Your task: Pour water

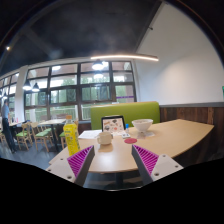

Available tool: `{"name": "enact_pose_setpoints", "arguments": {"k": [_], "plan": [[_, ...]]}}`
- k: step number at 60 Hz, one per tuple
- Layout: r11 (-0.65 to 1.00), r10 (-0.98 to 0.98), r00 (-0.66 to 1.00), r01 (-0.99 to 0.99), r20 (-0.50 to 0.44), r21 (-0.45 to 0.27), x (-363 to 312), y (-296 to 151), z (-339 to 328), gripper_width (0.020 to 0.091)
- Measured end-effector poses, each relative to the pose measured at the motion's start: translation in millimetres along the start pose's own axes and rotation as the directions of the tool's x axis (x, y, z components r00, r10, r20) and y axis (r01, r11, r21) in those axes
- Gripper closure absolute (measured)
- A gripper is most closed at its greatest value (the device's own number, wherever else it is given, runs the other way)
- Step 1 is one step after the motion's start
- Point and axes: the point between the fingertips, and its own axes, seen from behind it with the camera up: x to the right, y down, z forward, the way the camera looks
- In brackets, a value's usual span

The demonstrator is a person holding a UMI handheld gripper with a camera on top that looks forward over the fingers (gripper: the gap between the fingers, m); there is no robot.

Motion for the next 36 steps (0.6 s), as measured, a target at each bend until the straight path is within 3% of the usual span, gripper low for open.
{"name": "enact_pose_setpoints", "arguments": {"k": [21, 36], "plan": [[1.0, -0.009, 0.997, 0.011, 0.078, -0.03, -41.9, 14.2, 14.4, 0.0285], [0.996, -0.068, 0.988, 0.074, 0.138, -0.04, -153.6, 52.1, 85.3, 0.0292]]}}
